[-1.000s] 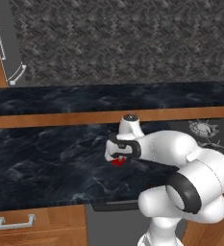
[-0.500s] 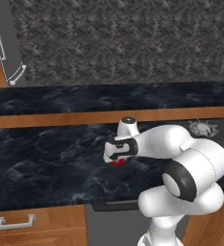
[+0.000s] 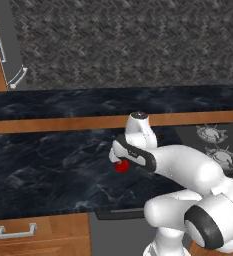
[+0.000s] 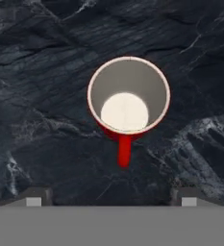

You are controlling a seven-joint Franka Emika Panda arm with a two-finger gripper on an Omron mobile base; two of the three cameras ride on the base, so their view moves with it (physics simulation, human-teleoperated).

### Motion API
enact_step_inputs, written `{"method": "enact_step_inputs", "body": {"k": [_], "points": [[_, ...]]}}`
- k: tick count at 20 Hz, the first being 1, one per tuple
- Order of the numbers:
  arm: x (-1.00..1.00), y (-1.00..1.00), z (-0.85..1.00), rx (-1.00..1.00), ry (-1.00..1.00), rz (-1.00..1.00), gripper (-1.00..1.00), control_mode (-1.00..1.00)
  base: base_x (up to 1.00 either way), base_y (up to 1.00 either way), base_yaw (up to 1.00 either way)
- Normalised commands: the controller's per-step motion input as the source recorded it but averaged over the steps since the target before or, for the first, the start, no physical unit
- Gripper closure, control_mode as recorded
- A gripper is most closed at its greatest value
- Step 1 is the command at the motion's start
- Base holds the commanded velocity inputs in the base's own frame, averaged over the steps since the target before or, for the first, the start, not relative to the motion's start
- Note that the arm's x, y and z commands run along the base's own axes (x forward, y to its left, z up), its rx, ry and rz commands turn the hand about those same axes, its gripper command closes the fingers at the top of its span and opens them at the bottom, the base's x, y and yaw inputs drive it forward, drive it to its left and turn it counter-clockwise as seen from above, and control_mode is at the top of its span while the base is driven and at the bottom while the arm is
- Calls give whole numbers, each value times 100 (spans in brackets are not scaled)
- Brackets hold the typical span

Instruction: Clear the mugs and bowl far away from the sink.

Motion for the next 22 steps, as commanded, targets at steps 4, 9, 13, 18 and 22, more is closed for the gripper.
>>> {"method": "enact_step_inputs", "body": {"k": [4, 9, 13, 18, 22], "points": [[-61, 0, 100, 0, -1, 0, -100, -100, 0, 0, 0], [-94, -15, 96, 0, -3, 0, -100, -100, 0, 0, 0], [-100, -25, 88, 1, -4, 0, -100, -100, 0, 0, 0], [-93, -26, 88, 6, 0, 0, -100, -100, 0, 0, 0], [-83, -20, 78, 11, 0, -1, -100, -100, 0, 0, 0]]}}
